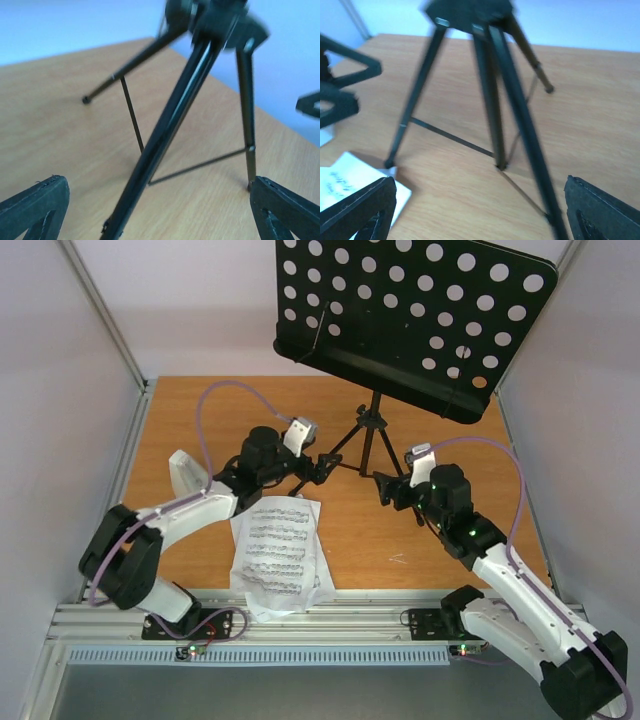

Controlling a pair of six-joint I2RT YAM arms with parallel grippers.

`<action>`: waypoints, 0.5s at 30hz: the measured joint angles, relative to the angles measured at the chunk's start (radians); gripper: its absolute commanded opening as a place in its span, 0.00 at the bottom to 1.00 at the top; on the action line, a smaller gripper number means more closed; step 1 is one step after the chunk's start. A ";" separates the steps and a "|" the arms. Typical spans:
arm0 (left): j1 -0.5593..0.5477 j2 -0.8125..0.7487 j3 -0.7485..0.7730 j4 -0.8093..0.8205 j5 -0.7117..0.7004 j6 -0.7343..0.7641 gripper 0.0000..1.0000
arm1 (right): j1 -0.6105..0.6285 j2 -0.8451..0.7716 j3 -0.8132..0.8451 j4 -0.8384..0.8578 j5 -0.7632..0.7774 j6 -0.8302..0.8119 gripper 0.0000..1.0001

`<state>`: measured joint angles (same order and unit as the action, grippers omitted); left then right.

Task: Pack up the instrument practice props
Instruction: Adjust the music stand at the center of the board.

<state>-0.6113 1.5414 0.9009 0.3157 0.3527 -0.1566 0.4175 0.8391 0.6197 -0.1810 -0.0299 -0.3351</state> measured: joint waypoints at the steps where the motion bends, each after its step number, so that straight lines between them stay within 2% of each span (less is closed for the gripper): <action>1: 0.000 -0.032 -0.002 -0.003 -0.019 -0.005 0.99 | 0.025 -0.011 -0.001 0.010 0.000 -0.011 0.92; 8: 0.001 -0.229 -0.065 -0.068 -0.160 -0.057 0.99 | 0.260 -0.016 0.010 0.107 0.165 -0.137 0.91; 15: 0.004 -0.387 -0.117 -0.187 -0.214 -0.095 0.99 | 0.296 0.174 0.226 0.130 0.356 -0.166 0.92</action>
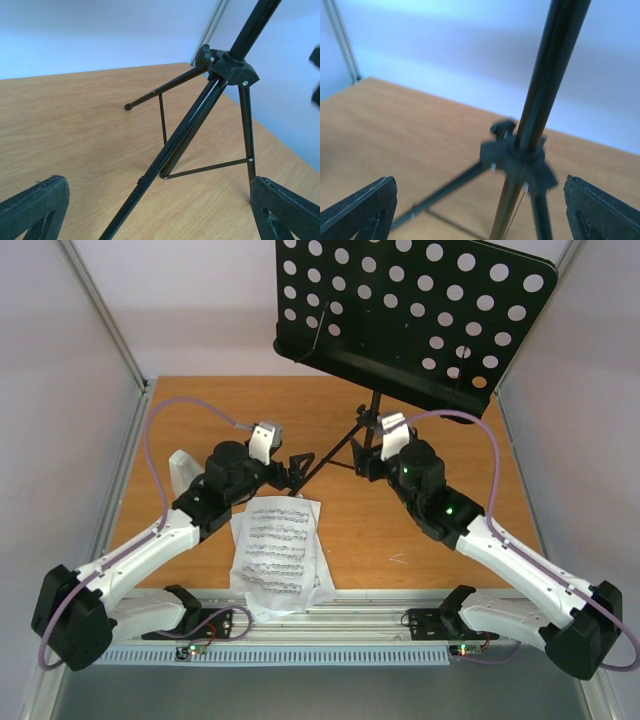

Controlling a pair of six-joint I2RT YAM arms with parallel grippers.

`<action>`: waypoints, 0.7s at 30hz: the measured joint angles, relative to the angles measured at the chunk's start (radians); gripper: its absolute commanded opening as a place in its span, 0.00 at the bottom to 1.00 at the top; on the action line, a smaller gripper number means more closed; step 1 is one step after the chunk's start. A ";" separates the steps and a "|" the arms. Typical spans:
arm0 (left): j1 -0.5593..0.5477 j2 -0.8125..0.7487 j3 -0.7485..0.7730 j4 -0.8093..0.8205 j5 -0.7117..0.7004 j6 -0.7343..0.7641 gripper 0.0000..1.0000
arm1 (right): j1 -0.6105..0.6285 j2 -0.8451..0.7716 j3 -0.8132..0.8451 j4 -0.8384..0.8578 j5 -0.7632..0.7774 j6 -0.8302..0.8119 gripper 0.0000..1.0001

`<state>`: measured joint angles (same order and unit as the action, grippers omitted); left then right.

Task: Pack up the instrument practice props
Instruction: Adjust the music stand at the center of the board.

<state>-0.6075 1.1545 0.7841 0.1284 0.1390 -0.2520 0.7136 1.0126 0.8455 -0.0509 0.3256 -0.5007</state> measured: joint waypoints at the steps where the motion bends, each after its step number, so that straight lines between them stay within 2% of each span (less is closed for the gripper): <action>1: 0.002 -0.018 -0.004 -0.013 -0.006 -0.003 0.99 | 0.000 0.021 0.031 0.006 0.019 -0.001 0.92; 6: 0.008 -0.090 -0.048 -0.039 -0.026 -0.014 0.99 | 0.002 0.142 0.163 0.071 0.097 -0.016 0.86; 9: 0.013 -0.103 -0.065 -0.058 -0.032 -0.021 0.99 | 0.004 0.212 0.206 0.119 0.136 -0.042 0.80; 14: 0.019 -0.105 -0.087 -0.079 -0.022 -0.027 0.99 | 0.005 0.282 0.239 0.206 0.191 -0.090 0.76; 18: 0.026 -0.094 -0.104 -0.056 0.061 0.003 0.98 | 0.003 0.288 0.233 0.238 0.198 -0.105 0.75; 21: 0.026 -0.016 -0.108 0.008 0.122 0.049 0.94 | 0.003 0.277 0.198 0.256 0.184 -0.102 0.76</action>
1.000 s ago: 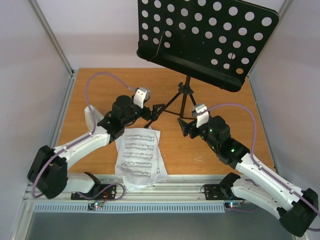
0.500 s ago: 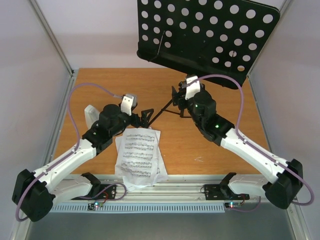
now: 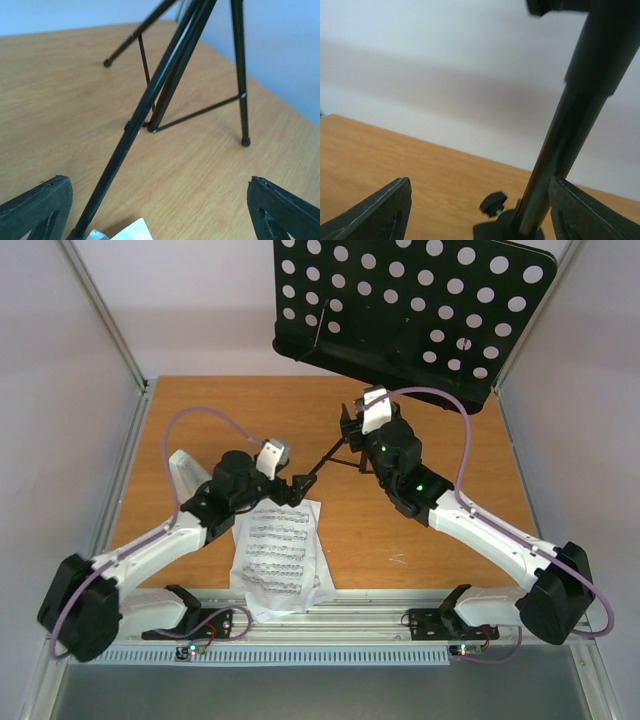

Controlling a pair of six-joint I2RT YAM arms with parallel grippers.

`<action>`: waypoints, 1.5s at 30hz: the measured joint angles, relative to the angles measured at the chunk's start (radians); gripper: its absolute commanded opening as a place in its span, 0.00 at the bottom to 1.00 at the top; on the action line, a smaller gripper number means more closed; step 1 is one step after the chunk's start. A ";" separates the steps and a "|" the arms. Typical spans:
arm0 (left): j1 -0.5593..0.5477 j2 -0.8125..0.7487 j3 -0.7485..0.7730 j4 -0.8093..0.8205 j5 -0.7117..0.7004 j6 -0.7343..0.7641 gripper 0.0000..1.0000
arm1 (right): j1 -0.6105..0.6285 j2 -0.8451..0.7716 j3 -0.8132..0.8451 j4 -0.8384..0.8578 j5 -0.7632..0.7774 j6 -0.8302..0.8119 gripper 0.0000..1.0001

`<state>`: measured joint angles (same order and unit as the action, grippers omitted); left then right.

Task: Pack up the instrument practice props
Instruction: Adjust the music stand at the center of the board.

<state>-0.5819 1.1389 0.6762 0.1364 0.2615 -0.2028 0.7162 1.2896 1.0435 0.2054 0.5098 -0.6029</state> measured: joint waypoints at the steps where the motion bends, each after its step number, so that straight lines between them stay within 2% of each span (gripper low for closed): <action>1: 0.000 0.032 -0.003 0.022 0.011 0.015 0.93 | 0.000 -0.012 -0.021 0.002 -0.019 0.003 0.76; 8: 0.049 0.275 -0.003 0.116 0.083 0.112 0.79 | 0.002 -0.127 -0.144 -0.122 -0.157 0.041 0.76; 12: 0.081 0.354 -0.001 0.163 0.151 0.134 0.77 | 0.002 -0.233 -0.228 -0.214 -0.208 0.082 0.74; 17: 0.081 0.408 0.030 0.192 0.204 0.153 0.69 | -0.010 -0.304 -0.303 -0.285 -0.213 0.162 0.70; 21: 0.080 0.467 0.084 0.194 0.213 0.182 0.63 | -0.095 -0.341 -0.381 -0.290 -0.248 0.257 0.69; 25: 0.080 0.512 0.118 0.196 0.204 0.217 0.48 | -0.178 -0.361 -0.430 -0.282 -0.299 0.341 0.66; 28: 0.078 0.545 0.144 0.192 0.207 0.234 0.41 | -0.199 -0.360 -0.443 -0.271 -0.326 0.377 0.61; 36: 0.058 0.585 0.178 0.185 0.179 0.260 0.22 | -0.221 -0.360 -0.510 -0.261 -0.327 0.446 0.56; 42: 0.016 0.596 0.203 0.166 0.150 0.310 0.11 | -0.223 -0.388 -0.561 -0.283 -0.324 0.495 0.56; 45: -0.006 0.606 0.216 0.163 0.130 0.317 0.14 | -0.223 -0.410 -0.568 -0.294 -0.324 0.509 0.56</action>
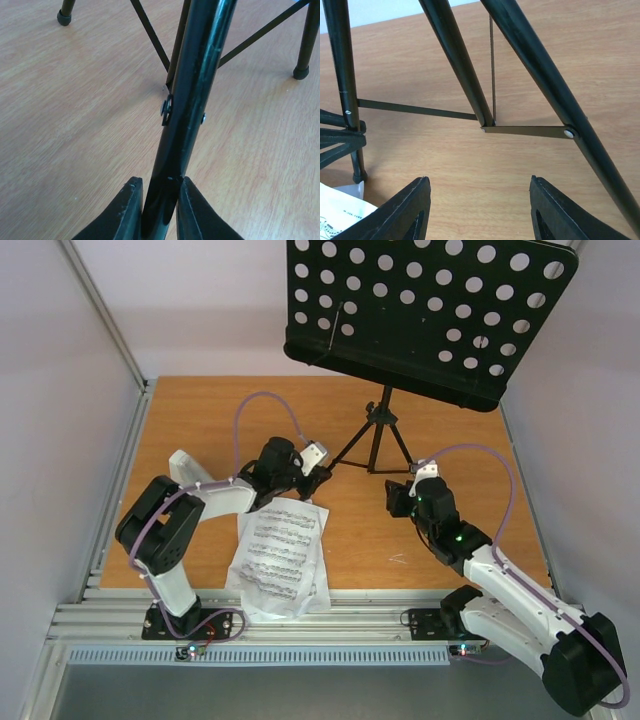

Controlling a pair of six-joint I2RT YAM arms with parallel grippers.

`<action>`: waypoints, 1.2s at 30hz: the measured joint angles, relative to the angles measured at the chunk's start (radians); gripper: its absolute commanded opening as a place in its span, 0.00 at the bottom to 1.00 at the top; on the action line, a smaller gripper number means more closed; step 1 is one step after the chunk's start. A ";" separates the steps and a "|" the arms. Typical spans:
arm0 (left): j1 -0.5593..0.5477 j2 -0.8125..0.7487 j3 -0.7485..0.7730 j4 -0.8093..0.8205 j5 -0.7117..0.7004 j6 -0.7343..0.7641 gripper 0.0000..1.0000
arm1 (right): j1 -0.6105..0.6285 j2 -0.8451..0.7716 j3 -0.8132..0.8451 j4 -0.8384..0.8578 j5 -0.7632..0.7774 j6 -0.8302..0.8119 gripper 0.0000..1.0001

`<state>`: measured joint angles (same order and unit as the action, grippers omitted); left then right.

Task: Pack up the instrument practice props
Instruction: Adjust the music stand at the center of the board.

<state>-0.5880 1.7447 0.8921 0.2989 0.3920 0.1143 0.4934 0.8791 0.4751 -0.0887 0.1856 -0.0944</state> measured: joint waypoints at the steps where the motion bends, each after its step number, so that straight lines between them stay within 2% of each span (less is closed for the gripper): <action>1: -0.004 0.003 0.003 -0.001 -0.004 0.003 0.22 | 0.000 -0.008 -0.002 -0.004 0.000 0.003 0.56; 2: -0.007 0.005 0.007 0.000 -0.007 0.006 0.29 | 0.000 -0.014 -0.002 -0.009 0.000 0.004 0.56; 3: -0.010 0.009 0.011 -0.001 -0.010 0.006 0.30 | 0.000 -0.021 -0.003 -0.013 0.000 0.005 0.56; 9: -0.017 0.062 0.058 -0.018 -0.031 -0.009 0.35 | 0.000 -0.052 -0.007 -0.031 0.001 0.007 0.57; 11: -0.017 0.074 0.067 -0.020 -0.032 -0.009 0.31 | 0.000 -0.064 -0.010 -0.034 0.001 0.008 0.57; 15: -0.019 0.089 0.079 -0.023 -0.030 -0.004 0.12 | 0.000 -0.082 -0.019 -0.036 0.001 0.009 0.57; 19: -0.037 0.090 0.082 -0.018 -0.030 0.071 0.01 | 0.000 -0.096 -0.028 -0.051 0.001 0.009 0.57; 29: -0.042 0.097 0.086 -0.002 -0.054 0.039 0.00 | 0.000 -0.133 -0.031 -0.087 0.006 0.010 0.57; 36: -0.078 0.135 0.145 -0.020 -0.132 0.024 0.00 | 0.000 -0.146 -0.038 -0.089 0.009 0.010 0.57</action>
<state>-0.6659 1.8801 1.0370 0.2790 0.2604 0.1383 0.4934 0.7326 0.4374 -0.1780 0.1947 -0.0841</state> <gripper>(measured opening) 0.132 0.572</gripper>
